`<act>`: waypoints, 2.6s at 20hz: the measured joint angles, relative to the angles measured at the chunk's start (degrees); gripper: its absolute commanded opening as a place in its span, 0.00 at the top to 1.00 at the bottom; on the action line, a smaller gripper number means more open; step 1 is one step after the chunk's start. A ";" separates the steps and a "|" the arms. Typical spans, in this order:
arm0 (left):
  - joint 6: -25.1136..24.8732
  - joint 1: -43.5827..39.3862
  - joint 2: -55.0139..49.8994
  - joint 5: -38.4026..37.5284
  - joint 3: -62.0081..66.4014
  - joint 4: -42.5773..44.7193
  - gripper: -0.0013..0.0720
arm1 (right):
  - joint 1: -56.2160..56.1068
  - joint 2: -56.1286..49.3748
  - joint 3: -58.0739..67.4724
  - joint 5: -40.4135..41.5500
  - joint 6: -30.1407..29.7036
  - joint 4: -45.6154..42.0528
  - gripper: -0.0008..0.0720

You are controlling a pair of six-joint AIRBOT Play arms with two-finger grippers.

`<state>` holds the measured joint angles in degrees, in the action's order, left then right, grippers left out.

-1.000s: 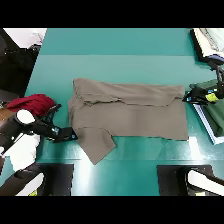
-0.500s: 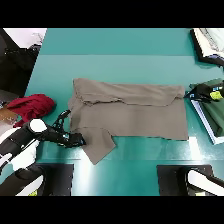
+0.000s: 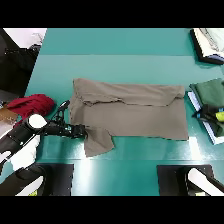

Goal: Fold the shirts.

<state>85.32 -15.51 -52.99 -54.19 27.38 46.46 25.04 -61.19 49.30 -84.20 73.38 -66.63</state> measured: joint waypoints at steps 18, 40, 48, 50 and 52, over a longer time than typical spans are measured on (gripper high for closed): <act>-2.16 -0.02 0.68 -4.55 2.08 3.34 0.95 | 3.30 -2.95 -15.85 10.05 -2.91 2.97 0.97; 0.33 0.63 0.74 -11.63 22.29 14.43 0.95 | -6.10 3.32 5.84 0.44 -1.51 -0.02 0.97; -1.42 5.99 -13.33 3.78 28.85 14.53 0.95 | -11.17 -15.45 21.11 3.61 0.63 1.11 0.97; -1.55 6.40 -14.84 7.13 29.16 14.43 0.95 | -11.78 -19.19 23.91 4.11 1.07 1.68 0.96; -1.57 6.62 -16.02 10.47 29.40 14.08 0.75 | -12.15 -22.32 26.05 5.01 1.49 3.48 0.64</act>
<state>83.74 -8.88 -69.01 -43.72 56.77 60.53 12.88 -83.50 75.35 -79.20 74.87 -63.16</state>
